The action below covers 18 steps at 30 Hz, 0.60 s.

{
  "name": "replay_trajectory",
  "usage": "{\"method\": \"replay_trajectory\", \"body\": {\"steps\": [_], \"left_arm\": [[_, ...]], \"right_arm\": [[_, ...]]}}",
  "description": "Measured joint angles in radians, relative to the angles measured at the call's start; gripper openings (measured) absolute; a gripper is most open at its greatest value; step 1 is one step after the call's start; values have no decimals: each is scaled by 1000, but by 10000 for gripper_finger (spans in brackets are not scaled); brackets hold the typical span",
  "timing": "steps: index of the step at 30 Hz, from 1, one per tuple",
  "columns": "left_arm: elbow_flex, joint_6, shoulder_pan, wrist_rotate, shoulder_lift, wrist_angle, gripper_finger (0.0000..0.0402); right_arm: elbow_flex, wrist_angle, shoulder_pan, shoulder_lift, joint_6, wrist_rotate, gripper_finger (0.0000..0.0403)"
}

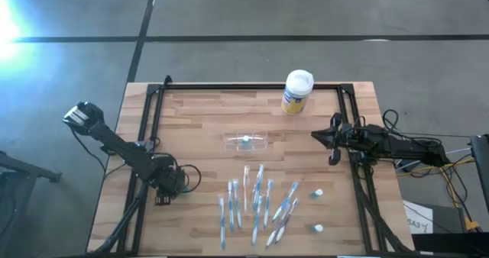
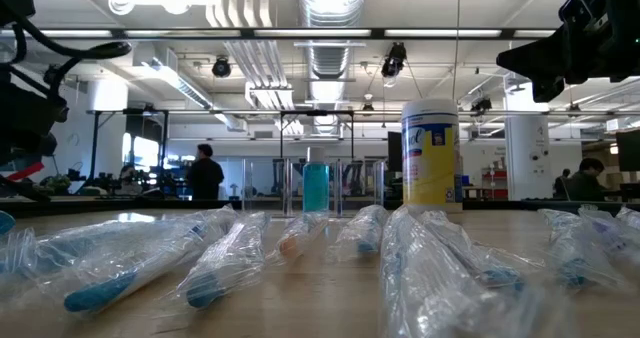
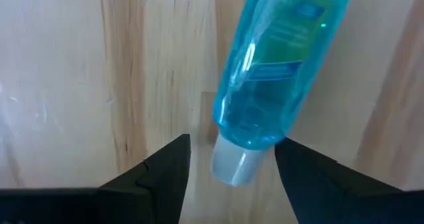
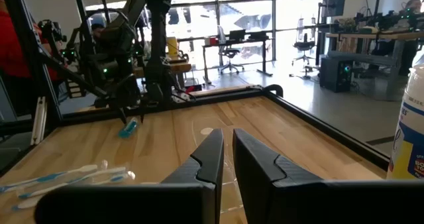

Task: Pick & Place toothbrushing station
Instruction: Put the blue mouthwash into the transparent organizer

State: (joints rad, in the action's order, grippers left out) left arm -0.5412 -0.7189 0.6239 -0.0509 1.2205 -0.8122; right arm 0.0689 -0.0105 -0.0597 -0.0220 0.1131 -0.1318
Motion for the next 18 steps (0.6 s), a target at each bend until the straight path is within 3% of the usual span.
{"method": "replay_trajectory", "body": {"steps": [5, 11, 18], "left_arm": [[44, -18, 0, -1, -3, 37, 198], [18, 19, 0, 6, -1, 15, 89], [-74, 113, 0, -11, 2, -25, 90]], "right_arm": [[0, 0, 0, 0, 0, 0, 34], [0, 0, 0, -1, 0, 0, 34], [0, 1, 0, -1, 0, -1, 34]]}}
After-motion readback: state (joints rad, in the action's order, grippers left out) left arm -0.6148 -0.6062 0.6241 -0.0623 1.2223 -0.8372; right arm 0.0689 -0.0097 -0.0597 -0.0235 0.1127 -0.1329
